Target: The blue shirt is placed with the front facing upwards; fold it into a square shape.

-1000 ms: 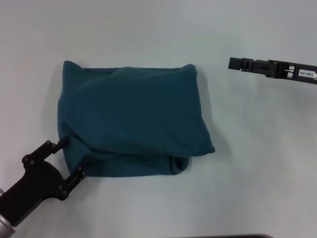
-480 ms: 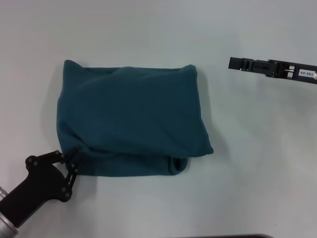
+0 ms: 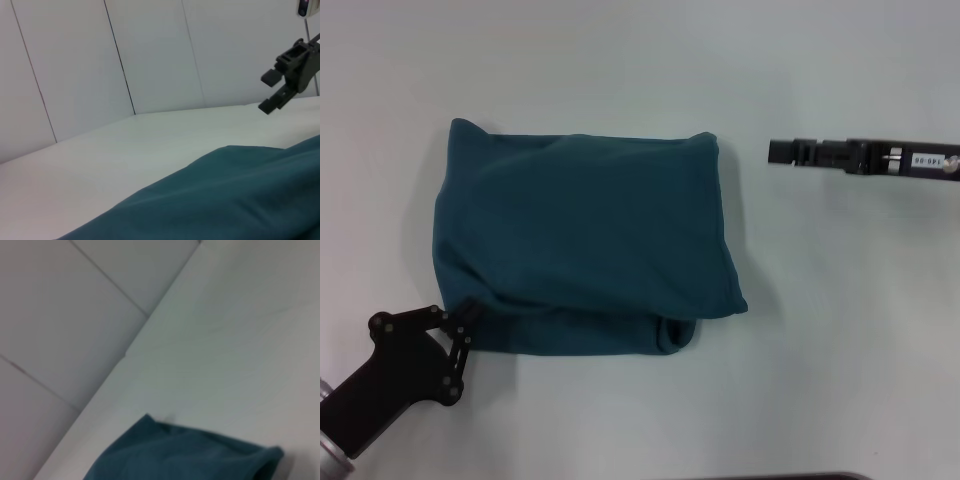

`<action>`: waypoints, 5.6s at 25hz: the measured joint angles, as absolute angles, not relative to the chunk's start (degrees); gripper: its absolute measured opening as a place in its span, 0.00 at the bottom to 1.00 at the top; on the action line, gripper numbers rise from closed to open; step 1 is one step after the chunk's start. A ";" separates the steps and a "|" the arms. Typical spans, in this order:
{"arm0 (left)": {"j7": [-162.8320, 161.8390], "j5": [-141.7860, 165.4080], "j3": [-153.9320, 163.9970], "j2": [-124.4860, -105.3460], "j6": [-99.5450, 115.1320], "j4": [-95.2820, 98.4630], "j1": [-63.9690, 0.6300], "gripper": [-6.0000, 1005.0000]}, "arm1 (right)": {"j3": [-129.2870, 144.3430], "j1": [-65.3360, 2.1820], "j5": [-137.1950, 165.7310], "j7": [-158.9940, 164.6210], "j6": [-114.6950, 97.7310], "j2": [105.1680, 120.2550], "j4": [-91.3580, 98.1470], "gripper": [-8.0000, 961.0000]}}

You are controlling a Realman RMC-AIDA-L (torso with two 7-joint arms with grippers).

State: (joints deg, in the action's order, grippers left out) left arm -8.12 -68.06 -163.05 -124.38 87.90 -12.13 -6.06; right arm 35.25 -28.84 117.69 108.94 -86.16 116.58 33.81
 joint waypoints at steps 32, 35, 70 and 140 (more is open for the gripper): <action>-6.68 -68.09 -163.22 -124.43 89.76 -12.14 -5.41 0.01 | 43.03 -34.92 130.95 122.30 -92.67 116.70 32.97 0.88; -6.55 -68.06 -163.30 -124.46 90.06 -12.13 -5.34 0.01 | 43.10 -35.76 130.94 123.20 -91.89 116.88 31.46 0.88; -6.59 -68.12 -163.47 -124.37 90.72 -12.48 -5.24 0.01 | 46.50 -39.90 131.65 129.94 -86.05 118.30 28.44 0.42; -35.54 -78.30 -163.32 -123.96 99.85 -17.84 -2.37 0.61 | 40.41 -39.26 131.10 130.49 -87.88 114.87 29.60 0.48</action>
